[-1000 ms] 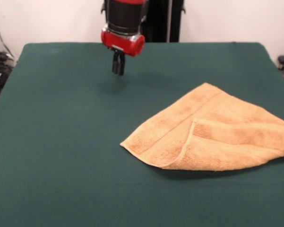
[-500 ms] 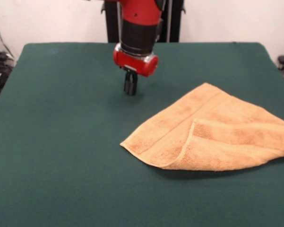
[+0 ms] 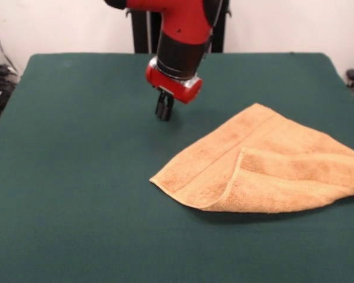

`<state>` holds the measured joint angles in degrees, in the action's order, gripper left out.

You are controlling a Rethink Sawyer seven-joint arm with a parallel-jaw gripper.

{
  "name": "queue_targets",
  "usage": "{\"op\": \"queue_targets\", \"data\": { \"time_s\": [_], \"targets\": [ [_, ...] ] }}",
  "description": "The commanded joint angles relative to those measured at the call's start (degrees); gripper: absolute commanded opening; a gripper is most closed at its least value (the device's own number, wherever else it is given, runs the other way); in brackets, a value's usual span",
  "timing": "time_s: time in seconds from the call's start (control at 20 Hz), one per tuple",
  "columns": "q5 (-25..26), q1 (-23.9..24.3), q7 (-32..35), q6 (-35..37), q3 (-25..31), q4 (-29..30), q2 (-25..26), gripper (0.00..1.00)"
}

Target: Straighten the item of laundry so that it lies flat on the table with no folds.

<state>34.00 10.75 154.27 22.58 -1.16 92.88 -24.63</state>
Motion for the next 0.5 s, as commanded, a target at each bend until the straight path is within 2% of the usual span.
{"op": "queue_targets", "data": {
  "time_s": [0.05,0.25,0.5],
  "targets": [
    [-4.73,-5.28,6.37,-3.29,4.17,-12.04,8.38,0.0],
    [-5.77,-7.48,8.63,-4.12,2.62,-14.74,10.69,0.0],
    [-9.64,-8.94,9.17,0.57,2.76,-15.74,9.78,0.0]
  ]
}}
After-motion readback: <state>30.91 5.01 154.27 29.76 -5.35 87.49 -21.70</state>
